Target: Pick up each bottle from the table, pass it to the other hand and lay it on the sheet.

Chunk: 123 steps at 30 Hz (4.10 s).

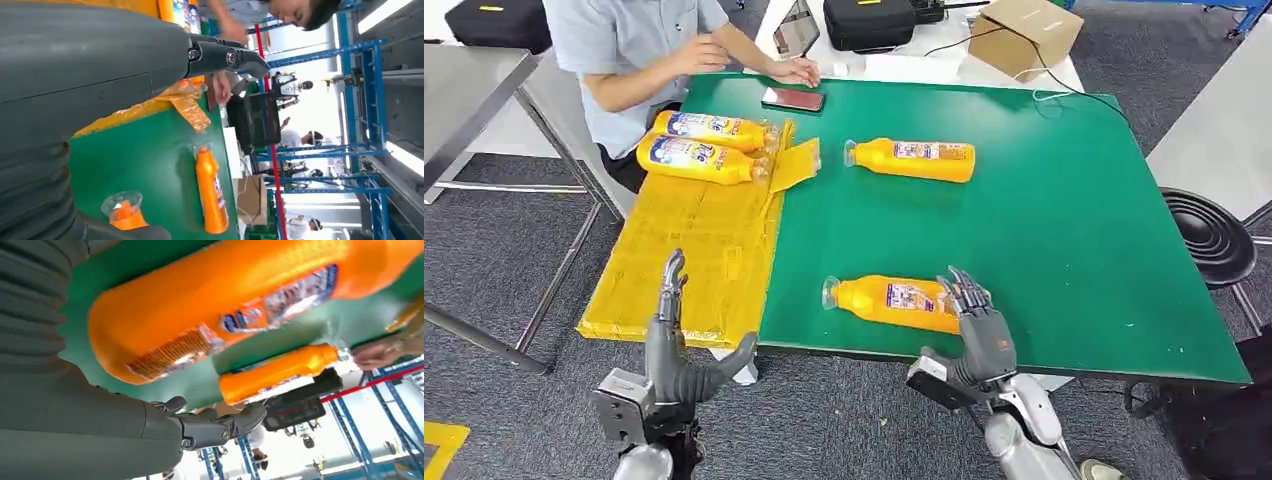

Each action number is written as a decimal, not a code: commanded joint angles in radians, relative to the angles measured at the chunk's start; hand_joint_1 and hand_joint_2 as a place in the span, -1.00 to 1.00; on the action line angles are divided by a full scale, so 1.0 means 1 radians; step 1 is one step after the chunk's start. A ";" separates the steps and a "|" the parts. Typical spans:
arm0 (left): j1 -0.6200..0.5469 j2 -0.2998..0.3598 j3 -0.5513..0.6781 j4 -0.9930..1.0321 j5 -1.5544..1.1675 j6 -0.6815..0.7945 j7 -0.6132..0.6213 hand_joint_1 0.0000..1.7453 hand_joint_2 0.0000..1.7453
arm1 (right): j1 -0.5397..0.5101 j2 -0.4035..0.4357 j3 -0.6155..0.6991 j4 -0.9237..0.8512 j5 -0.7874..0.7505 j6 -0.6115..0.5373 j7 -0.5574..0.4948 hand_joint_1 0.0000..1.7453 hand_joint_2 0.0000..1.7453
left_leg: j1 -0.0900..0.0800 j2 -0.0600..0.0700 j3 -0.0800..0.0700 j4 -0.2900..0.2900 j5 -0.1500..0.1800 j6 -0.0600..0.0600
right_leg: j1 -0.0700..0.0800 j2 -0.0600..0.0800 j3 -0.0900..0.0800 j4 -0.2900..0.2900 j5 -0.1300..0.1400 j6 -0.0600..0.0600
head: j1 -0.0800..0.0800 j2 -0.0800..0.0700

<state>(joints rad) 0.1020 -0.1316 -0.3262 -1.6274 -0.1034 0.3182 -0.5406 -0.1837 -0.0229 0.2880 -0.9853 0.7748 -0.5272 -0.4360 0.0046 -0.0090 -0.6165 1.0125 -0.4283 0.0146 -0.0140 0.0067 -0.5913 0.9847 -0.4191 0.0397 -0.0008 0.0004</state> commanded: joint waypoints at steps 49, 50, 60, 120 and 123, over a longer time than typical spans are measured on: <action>-0.080 -0.020 0.021 0.177 0.132 -0.045 0.090 -1.00 1.00 | -0.346 0.056 -0.002 0.621 0.249 0.155 0.318 1.00 1.00 | 0.000 0.000 0.015 -0.002 0.001 -0.001 | 0.001 -0.002 0.014 -0.002 0.001 -0.002 | 0.000 0.000; -0.082 -0.020 0.021 0.178 0.134 -0.048 0.090 -1.00 1.00 | -0.345 0.056 -0.004 0.626 0.246 0.161 0.318 1.00 1.00 | 0.000 0.001 0.015 -0.002 0.001 -0.001 | 0.001 -0.001 0.014 -0.002 0.001 -0.002 | 0.000 0.000; -0.111 -0.011 0.026 0.195 0.170 -0.080 0.093 -1.00 1.00 | -0.324 0.058 -0.027 0.642 0.194 0.204 0.235 1.00 1.00 | 0.001 0.001 0.021 -0.003 0.001 -0.001 | 0.002 -0.002 0.019 -0.005 0.001 -0.002 | 0.000 0.000; 0.002 0.070 -0.089 0.117 0.438 -0.347 0.144 -1.00 1.00 | -0.098 0.310 0.338 0.159 -0.415 0.184 -0.189 1.00 1.00 | 0.001 0.005 0.004 -0.001 -0.001 -0.001 | 0.002 0.003 0.002 0.000 -0.001 -0.002 | 0.000 0.000; -0.005 0.036 -0.052 0.116 0.476 -0.339 0.132 -1.00 1.00 | -0.106 0.315 0.388 0.177 -0.416 0.190 -0.206 1.00 1.00 | 0.001 0.004 0.003 -0.001 0.000 -0.001 | 0.001 0.003 0.001 0.000 0.000 -0.002 | 0.000 0.000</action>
<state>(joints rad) 0.1230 -0.0763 -0.4147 -1.5007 0.3292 -0.0275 -0.3945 -0.2226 0.2842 0.5237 -0.9228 0.3589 -0.3456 -0.6210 0.0057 -0.0061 -0.6157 1.0121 -0.4283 0.0139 -0.0133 0.0094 -0.5916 0.9853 -0.4194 0.0389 -0.0008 0.0004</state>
